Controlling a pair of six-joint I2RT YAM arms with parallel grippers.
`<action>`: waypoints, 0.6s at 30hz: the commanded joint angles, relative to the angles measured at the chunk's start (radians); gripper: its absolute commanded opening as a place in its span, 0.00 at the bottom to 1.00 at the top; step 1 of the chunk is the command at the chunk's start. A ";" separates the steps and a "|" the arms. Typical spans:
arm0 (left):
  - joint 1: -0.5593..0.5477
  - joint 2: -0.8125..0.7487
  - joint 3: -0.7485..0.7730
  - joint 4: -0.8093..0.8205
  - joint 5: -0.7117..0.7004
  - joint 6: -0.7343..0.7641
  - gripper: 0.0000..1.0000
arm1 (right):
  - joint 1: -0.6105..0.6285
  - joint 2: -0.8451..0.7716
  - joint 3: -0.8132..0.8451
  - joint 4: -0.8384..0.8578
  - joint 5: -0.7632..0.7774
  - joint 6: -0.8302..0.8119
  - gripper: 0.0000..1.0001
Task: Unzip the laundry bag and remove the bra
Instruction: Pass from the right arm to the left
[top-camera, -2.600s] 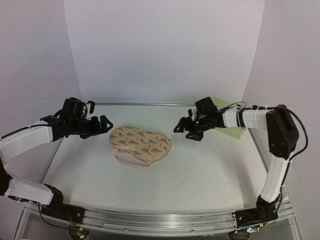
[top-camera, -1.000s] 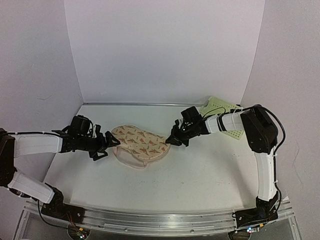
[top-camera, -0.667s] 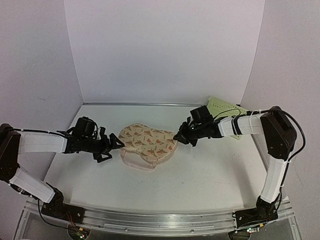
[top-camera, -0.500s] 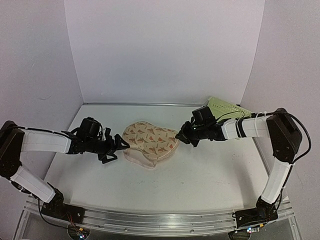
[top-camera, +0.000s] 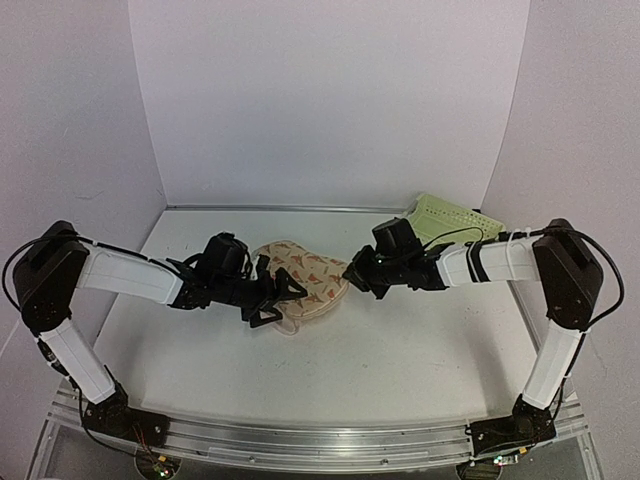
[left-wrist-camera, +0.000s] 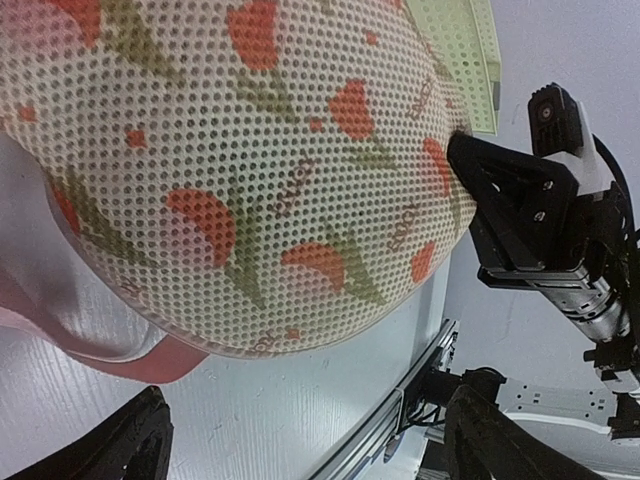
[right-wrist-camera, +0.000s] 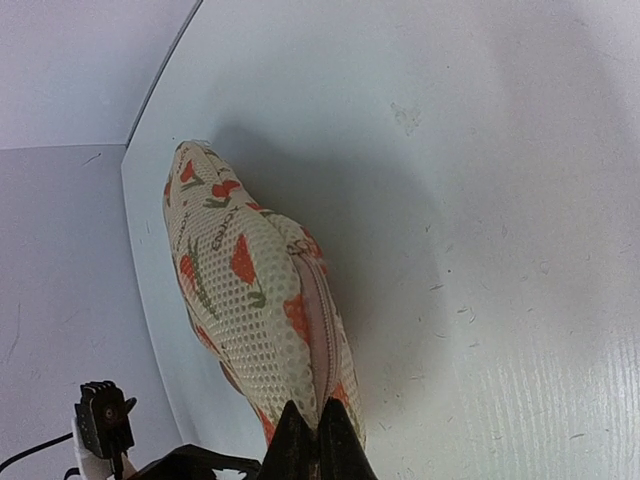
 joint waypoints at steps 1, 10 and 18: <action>-0.027 0.036 0.032 0.125 0.003 -0.095 0.94 | 0.014 -0.049 0.009 0.066 0.037 0.009 0.00; -0.050 0.074 0.009 0.253 -0.005 -0.251 0.93 | 0.016 -0.052 -0.001 0.075 0.054 -0.042 0.00; -0.065 0.078 -0.066 0.415 -0.037 -0.372 0.92 | 0.016 -0.046 0.021 0.093 0.045 -0.098 0.00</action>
